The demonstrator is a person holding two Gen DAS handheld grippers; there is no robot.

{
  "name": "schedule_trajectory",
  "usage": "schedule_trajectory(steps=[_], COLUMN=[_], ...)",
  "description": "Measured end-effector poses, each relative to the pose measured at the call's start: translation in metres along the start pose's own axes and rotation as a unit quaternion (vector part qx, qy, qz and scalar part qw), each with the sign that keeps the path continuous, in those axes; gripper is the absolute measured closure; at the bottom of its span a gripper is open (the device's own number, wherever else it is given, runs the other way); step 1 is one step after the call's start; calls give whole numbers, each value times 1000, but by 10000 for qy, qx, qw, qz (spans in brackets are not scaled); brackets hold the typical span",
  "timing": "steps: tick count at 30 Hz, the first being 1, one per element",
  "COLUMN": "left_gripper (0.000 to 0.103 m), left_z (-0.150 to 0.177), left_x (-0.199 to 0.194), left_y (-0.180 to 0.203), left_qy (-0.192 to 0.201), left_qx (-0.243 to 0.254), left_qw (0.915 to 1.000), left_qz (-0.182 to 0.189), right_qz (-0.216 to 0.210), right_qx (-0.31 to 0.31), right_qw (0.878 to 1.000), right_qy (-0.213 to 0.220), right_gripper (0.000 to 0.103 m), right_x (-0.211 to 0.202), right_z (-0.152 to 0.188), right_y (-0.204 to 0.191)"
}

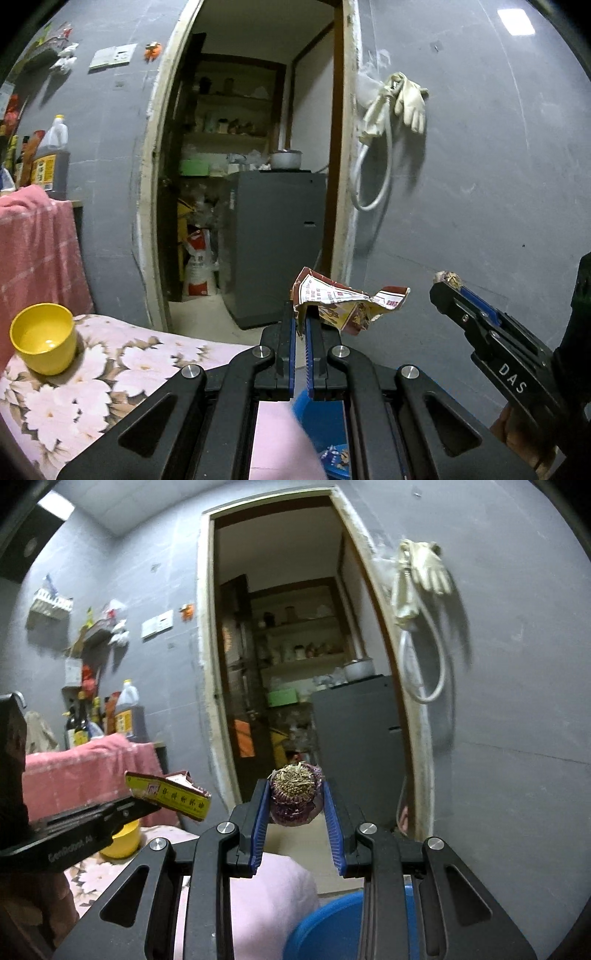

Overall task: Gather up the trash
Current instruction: 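Carry the packet and scrap over the blue basin and open both tools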

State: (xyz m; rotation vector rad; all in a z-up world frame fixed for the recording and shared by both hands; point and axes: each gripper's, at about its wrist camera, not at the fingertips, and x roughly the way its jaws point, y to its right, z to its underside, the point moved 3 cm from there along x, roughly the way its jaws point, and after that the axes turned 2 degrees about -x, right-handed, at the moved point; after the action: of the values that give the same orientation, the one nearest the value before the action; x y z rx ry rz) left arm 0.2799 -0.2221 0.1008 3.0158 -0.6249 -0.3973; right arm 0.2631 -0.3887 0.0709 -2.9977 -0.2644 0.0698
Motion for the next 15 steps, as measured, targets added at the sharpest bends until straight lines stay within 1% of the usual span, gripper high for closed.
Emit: schedule_trajectory(steps=[5, 8, 15], left_gripper=[100, 100, 100], left_z=[8, 16, 38], left_x=[19, 29, 63], left_y=[14, 19, 36], left_qy=[-217, -396, -1089], left_qx=[2, -43, -101], left_qw=[9997, 9992, 9939], left_qz=[70, 87, 118], right_qz=[251, 350, 555], right_qx=[149, 232, 549], right_qw=[9993, 9981, 9919], right_qy=[-234, -457, -1006], right_gripper=[76, 76, 76], right_x=[4, 8, 17], right_z=[5, 11, 27], right_y=[20, 29, 51])
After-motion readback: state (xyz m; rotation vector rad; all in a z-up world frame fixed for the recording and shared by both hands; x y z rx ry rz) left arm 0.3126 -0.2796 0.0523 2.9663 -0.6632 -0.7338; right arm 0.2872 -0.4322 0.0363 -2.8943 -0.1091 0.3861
